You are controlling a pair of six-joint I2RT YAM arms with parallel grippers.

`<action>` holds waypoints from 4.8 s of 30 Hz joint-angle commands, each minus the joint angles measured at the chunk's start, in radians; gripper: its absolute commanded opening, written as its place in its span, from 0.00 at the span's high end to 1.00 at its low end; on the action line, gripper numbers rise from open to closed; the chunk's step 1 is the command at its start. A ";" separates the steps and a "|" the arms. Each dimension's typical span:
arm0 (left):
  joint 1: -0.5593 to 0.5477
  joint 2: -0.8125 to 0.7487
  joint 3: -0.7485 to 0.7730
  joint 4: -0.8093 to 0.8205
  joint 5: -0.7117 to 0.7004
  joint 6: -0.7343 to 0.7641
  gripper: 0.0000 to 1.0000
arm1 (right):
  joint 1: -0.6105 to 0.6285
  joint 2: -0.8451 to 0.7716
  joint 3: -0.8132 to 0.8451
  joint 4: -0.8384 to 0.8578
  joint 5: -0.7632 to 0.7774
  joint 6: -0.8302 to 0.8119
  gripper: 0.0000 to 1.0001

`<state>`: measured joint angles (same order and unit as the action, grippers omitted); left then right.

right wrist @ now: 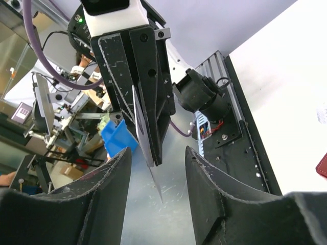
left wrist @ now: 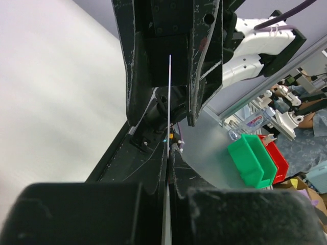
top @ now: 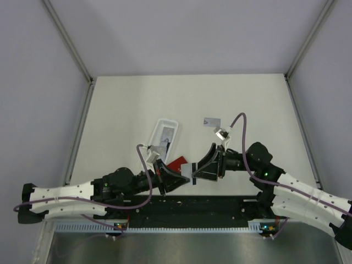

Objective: Put the credit cards into the card holder
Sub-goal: Pick up the credit card from the center of the board.

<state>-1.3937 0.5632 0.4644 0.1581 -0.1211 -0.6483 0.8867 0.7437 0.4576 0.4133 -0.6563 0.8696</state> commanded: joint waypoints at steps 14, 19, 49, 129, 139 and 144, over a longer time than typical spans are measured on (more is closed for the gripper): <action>0.002 0.006 -0.053 0.166 -0.006 -0.031 1.00 | -0.005 -0.017 -0.028 0.130 0.012 0.049 0.65; 0.002 0.015 -0.053 0.170 -0.002 -0.027 1.00 | -0.003 -0.010 -0.028 0.133 0.014 0.049 0.73; 0.469 0.393 0.146 -0.278 -0.138 0.248 1.00 | -0.005 -0.090 0.043 -0.809 0.778 -0.027 1.00; 0.406 0.948 0.372 -0.589 0.032 0.121 1.00 | -0.006 -0.179 -0.054 -0.808 0.707 0.006 1.00; 0.395 0.834 0.369 -0.631 0.003 0.093 1.00 | -0.005 -0.136 -0.001 -0.811 0.709 -0.001 1.00; 0.395 0.704 0.326 -0.615 -0.012 0.067 1.00 | -0.003 0.034 0.133 -0.818 0.681 -0.017 1.00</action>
<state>-0.9974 1.3750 0.8234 -0.4690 -0.1135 -0.5507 0.8871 0.6849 0.4625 -0.4358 0.0460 0.8639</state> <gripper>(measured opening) 0.012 0.007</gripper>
